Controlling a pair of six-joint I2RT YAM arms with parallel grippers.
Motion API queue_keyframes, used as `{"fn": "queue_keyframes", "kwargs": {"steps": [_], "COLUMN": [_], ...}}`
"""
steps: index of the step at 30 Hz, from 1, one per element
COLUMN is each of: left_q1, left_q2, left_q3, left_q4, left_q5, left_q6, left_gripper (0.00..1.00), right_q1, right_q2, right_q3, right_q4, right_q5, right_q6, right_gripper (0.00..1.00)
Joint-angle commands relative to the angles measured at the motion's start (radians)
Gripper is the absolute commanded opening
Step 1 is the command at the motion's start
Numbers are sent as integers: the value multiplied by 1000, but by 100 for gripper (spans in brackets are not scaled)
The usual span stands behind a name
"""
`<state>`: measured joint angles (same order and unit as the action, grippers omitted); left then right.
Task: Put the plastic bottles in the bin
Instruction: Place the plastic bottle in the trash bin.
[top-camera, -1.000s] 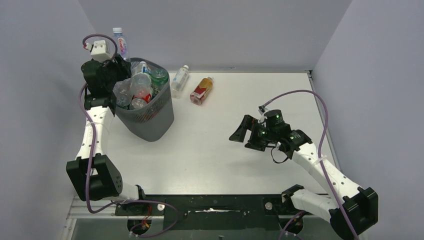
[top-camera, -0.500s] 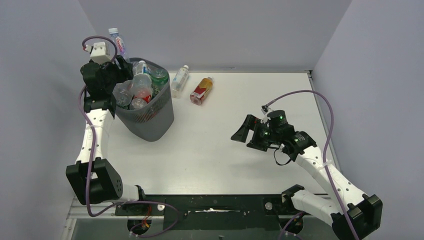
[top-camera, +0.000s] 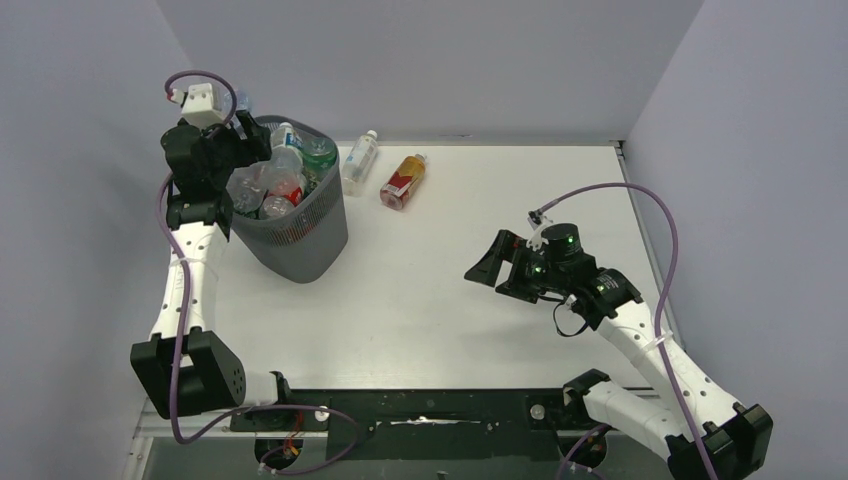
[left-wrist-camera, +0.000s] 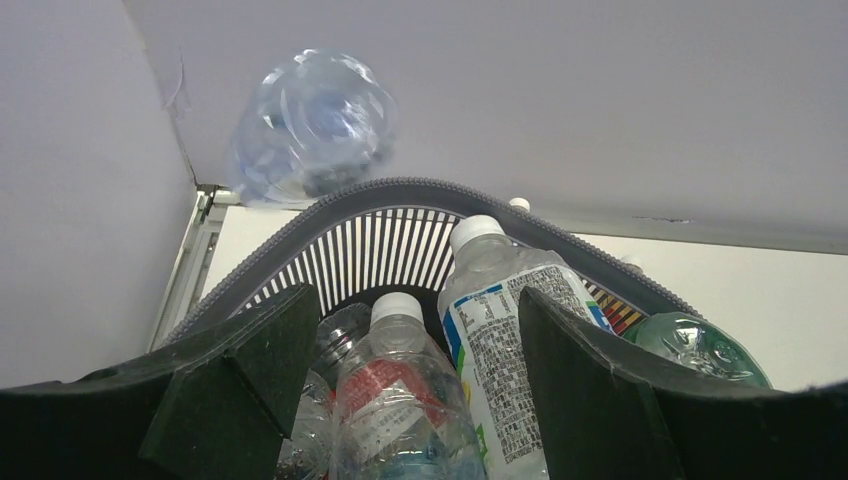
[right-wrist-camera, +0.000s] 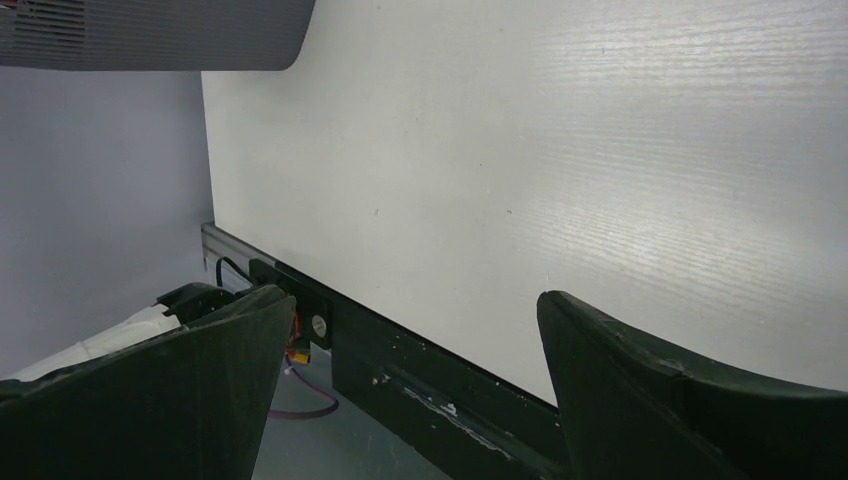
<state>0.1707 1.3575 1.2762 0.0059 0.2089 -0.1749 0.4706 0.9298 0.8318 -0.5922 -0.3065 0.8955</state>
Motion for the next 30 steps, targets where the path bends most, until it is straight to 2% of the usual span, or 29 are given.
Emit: {"fn": "queue_keyframes", "kwargs": {"steps": [1,21,30], "left_q1": [-6,-18,-20], "left_q2": [-37,-71,-71], "left_q3": [74,123,260], "left_q4": [-2,-96,-234], "left_q5": [-15,-46,-64], "left_q6": [-9,0,-1], "left_gripper": [73,76,77], "right_q1": [-6,-7,-7], "right_q2": [-9,-32,-9], "right_q3": [15,10,48], "right_q4": [25,16,0], "right_q5": [6,-14,-35], "right_q6": [-26,-57,-84], "right_gripper": [98,98,98]}}
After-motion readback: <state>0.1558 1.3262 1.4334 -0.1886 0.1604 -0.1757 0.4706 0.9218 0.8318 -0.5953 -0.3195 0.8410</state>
